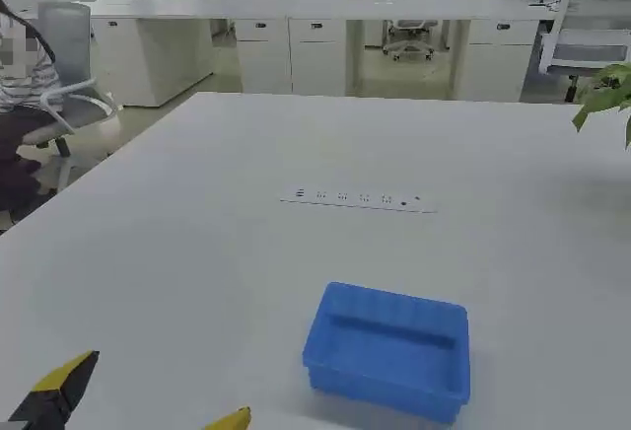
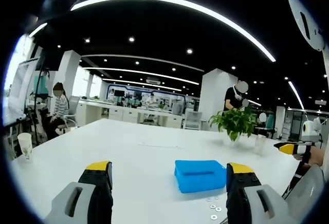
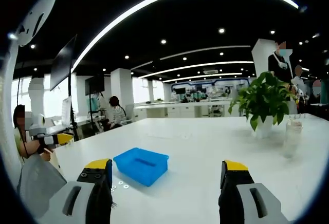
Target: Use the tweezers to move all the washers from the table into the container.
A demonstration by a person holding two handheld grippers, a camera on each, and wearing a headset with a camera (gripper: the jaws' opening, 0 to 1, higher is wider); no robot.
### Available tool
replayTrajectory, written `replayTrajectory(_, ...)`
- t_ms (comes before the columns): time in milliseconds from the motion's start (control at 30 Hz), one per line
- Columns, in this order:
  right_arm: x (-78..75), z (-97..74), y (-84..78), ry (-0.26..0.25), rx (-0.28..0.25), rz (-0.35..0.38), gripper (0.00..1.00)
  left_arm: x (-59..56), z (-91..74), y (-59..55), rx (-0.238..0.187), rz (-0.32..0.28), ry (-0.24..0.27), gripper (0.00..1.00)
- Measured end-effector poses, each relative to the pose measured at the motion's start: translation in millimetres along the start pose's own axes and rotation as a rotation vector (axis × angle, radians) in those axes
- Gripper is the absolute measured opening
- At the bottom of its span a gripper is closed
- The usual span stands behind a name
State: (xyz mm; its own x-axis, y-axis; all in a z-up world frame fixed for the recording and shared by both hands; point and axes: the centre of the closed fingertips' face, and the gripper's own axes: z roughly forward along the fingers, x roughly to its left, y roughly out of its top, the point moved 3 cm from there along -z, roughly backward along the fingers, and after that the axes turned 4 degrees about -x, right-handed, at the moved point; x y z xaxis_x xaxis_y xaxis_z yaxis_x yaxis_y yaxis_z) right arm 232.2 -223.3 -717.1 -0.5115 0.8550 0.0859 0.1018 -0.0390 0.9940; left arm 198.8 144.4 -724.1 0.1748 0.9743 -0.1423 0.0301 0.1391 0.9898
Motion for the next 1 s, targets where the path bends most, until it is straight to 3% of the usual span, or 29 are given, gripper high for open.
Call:
replayTrajectory(200,-1.6,-0.1,0.6,-0.008,-0.004,-0.002,0.84,-8.5,2.6,1.0,0.016,0.015,-0.018,0.92)
replayTrajectory(1000,-2.4,-3.1,1.0,-0.029,-0.008,-0.016,0.83,-11.2,0.8,0.0,0.019,0.018,-0.033,0.91)
